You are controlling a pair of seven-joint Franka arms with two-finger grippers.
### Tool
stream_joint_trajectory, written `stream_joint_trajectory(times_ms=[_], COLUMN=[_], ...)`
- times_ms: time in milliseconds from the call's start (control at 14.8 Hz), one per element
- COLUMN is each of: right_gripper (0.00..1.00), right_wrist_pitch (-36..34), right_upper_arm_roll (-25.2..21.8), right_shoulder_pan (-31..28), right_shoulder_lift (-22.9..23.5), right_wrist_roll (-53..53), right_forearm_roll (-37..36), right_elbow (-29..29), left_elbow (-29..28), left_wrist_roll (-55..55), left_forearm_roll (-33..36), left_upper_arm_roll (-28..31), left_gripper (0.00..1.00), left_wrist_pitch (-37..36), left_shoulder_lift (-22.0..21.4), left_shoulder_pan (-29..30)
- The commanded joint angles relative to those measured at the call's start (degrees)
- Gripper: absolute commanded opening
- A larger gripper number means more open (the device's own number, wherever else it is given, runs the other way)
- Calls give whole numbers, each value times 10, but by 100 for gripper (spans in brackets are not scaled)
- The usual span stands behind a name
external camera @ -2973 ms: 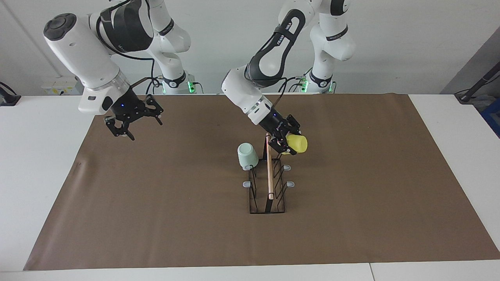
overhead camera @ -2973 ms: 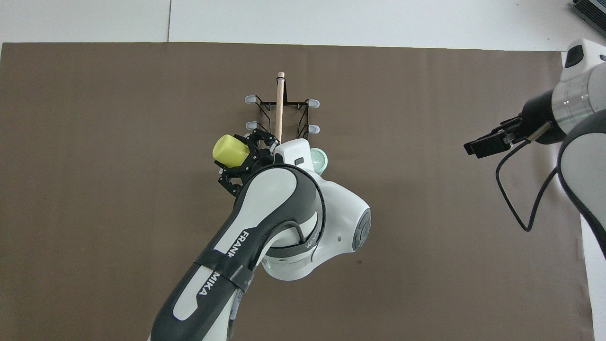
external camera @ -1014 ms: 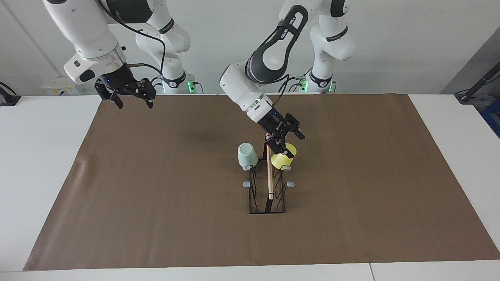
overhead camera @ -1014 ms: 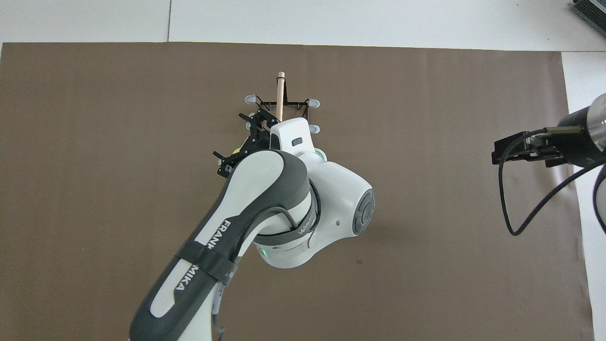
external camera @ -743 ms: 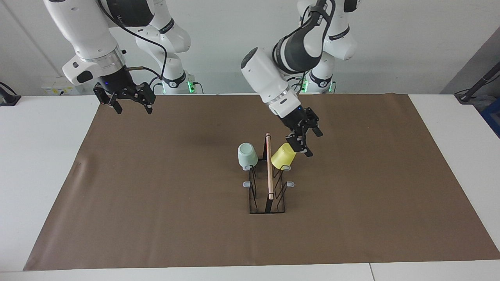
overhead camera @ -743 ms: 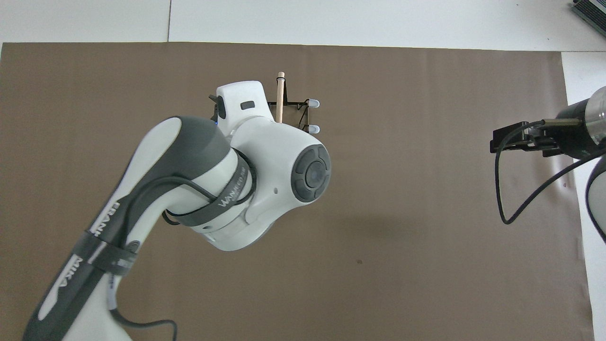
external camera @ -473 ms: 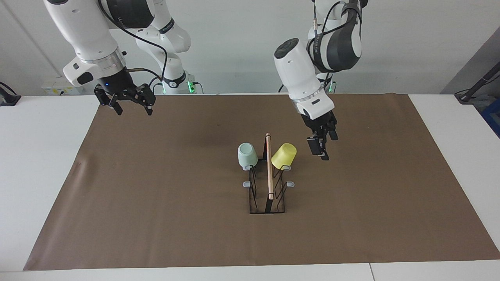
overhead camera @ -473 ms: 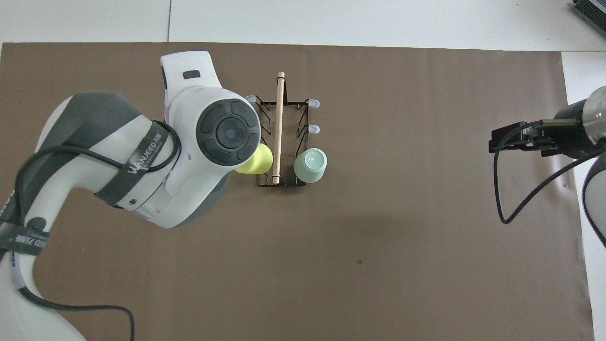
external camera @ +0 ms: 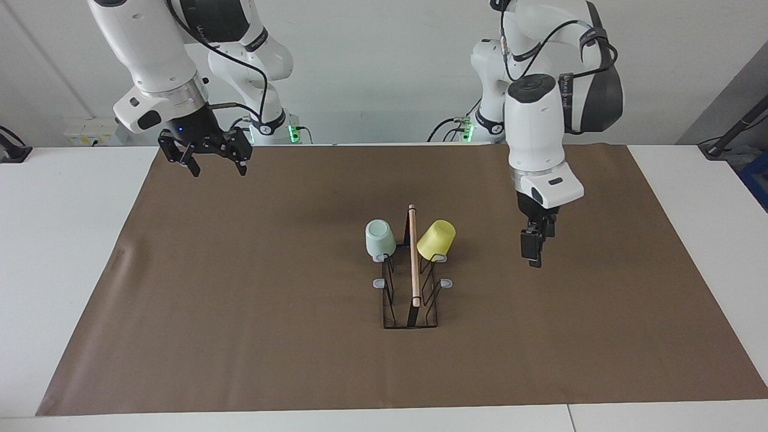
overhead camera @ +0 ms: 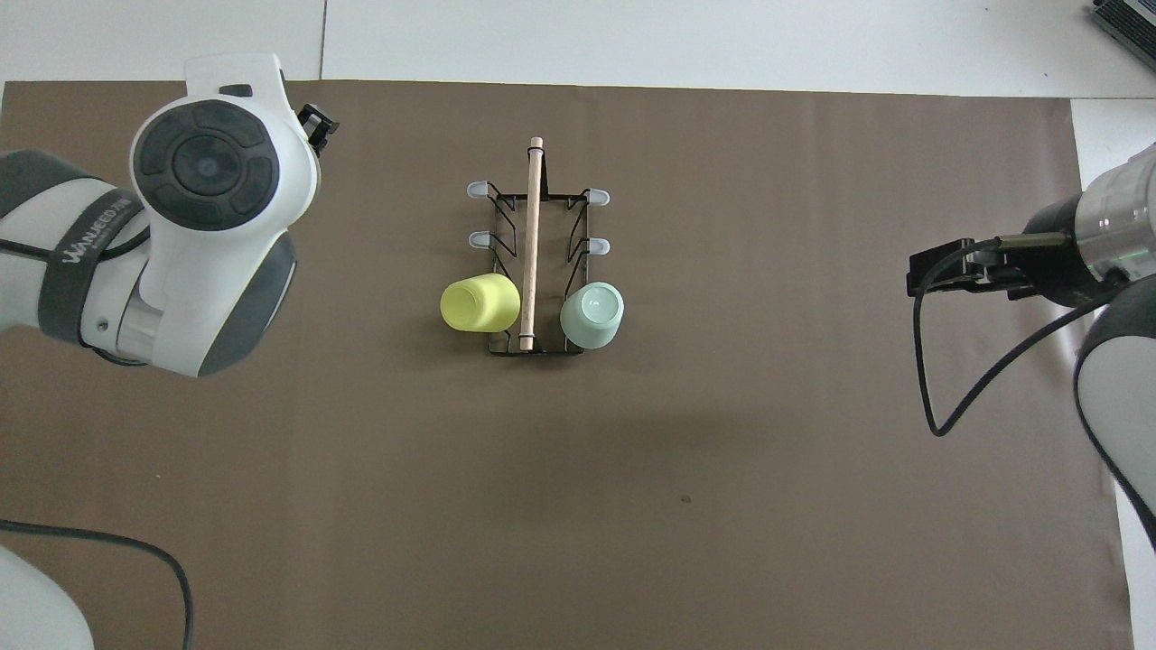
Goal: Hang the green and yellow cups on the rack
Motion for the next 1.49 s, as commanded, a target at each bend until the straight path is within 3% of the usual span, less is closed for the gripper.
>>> stream_joint_trajectory(times_ms=[0,405,676,1014,1419], right_gripper=[100,100,100,100,100], right_wrist_pitch=[11,12,19,18,20], right_upper_arm_roll=[-9,-13,-13,-13,-14], right_shoulder_pan=[13,17,16,16,15], right_shoulder_lift=[-9,-9,-9,-9,-10], right_wrist_roll=[13,23,34,42,42], right_forearm_roll=[-13,-12,-12,-13,-13], right_elbow=[-15,-16,-16,-18,-20], left_elbow=[-15,-15,-15,-8,47], left_wrist_roll=[76,305,472,666,727], left_forearm_roll=[-37,-145,-183,-189,-188], left_upper_arm_roll=[-9,-7,-23,-210,-252], left_gripper=[100,100,100,100,100], left_wrist_pitch=[12,3,-62,-172,-372], left_shoulder_lift=[-20,-41,-73,-121,-149], left_shoulder_pan=[37,118,186,351,356])
